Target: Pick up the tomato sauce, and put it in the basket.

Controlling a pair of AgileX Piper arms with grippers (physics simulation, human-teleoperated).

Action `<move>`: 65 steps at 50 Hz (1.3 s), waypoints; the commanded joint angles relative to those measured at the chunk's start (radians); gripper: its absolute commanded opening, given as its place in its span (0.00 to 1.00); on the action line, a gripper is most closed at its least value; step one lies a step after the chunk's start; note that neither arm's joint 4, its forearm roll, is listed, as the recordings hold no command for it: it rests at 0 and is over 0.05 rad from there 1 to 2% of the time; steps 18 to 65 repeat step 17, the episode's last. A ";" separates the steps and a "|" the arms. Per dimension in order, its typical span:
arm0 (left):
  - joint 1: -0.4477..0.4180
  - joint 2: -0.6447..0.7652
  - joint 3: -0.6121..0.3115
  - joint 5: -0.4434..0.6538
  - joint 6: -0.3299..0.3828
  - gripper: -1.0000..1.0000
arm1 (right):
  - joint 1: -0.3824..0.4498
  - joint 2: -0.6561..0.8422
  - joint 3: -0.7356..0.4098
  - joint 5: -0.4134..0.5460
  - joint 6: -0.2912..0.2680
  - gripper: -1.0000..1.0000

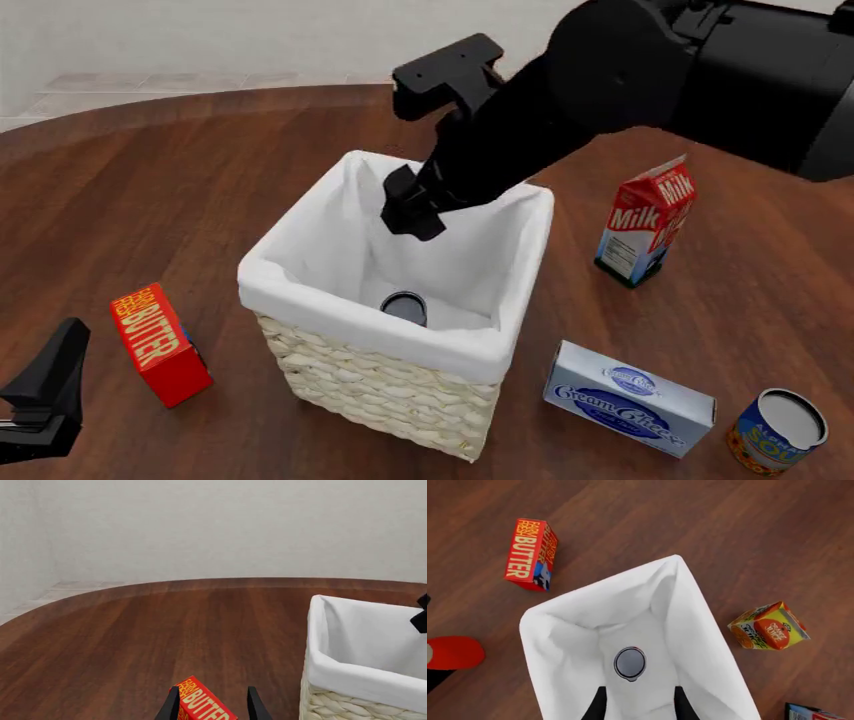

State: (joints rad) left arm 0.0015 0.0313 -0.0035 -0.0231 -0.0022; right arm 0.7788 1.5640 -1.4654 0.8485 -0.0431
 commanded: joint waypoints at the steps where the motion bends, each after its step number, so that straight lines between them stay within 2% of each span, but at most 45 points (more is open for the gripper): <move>1: -0.001 -0.006 0.000 0.005 0.001 1.00 | 0.009 -0.069 -0.007 0.042 -0.020 1.00; 17: -0.001 -0.006 0.000 0.005 0.001 1.00 | 0.012 -0.176 0.016 0.082 -0.045 1.00; 65: -0.001 -0.006 0.000 0.005 0.001 1.00 | 0.012 -0.176 0.016 0.082 -0.045 1.00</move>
